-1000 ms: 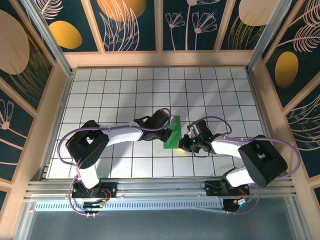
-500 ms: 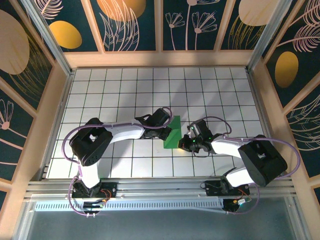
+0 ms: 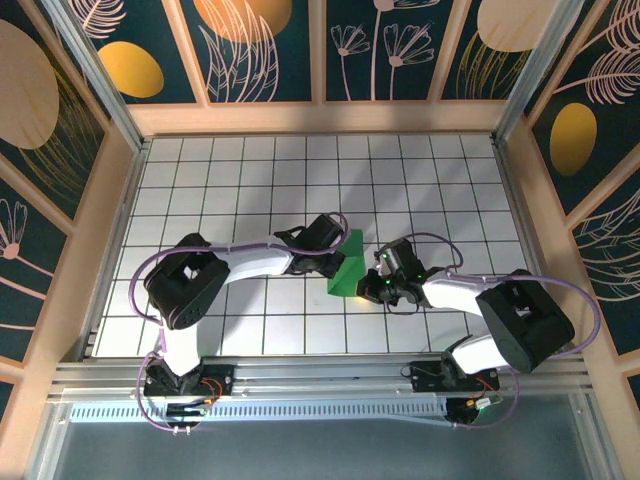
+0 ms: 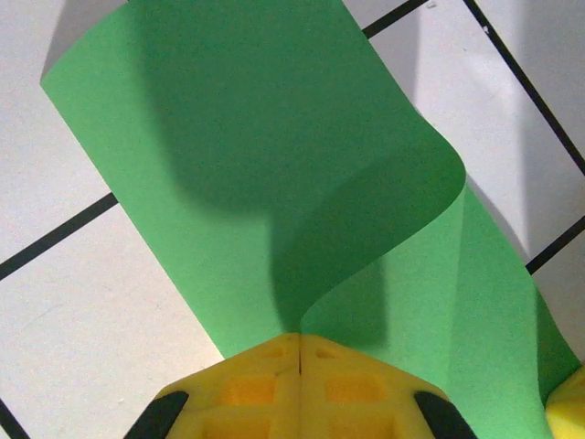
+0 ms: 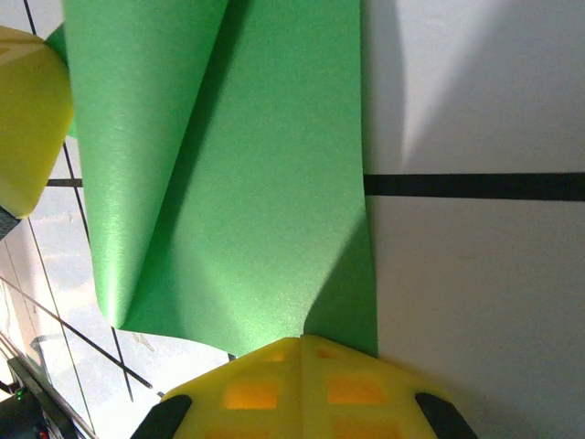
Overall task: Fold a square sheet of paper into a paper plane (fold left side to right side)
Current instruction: Fold the triangle a second time at the center of the table.
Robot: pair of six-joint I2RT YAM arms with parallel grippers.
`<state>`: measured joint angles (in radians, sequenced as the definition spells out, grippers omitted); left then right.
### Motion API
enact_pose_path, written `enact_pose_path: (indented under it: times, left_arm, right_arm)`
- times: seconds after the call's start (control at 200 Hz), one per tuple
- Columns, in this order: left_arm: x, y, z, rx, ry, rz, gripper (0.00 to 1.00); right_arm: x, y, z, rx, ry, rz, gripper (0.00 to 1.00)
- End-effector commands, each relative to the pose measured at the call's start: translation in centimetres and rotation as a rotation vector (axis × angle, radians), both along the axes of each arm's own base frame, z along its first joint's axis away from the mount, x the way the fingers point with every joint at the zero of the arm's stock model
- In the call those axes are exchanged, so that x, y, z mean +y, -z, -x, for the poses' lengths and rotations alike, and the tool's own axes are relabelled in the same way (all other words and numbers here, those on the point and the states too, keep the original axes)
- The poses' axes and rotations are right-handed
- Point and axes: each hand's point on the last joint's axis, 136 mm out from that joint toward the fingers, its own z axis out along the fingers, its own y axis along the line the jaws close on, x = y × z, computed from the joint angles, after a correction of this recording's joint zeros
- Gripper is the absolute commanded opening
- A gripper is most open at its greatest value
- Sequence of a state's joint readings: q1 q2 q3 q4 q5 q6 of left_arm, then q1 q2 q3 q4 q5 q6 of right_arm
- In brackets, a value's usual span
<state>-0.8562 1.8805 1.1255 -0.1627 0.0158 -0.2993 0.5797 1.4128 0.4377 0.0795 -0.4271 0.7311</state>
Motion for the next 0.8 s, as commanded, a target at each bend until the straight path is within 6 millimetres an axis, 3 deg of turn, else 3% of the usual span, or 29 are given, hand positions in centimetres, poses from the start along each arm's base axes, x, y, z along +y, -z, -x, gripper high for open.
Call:
enact_pose_path:
  times: [0.0,0.796]
  left_arm:
    - [0.49,0.61,-0.32,0.004,0.002,-0.041,0.00]
    - [0.35,1.47,-0.58,0.006,0.005,-0.057,0.00]
  right_arm:
    - [-2.37,3.07,1.97,0.084,0.012,0.135,0.00]
    - [-2.36,3.29,1.92,0.092,0.007,0.147,0.00]
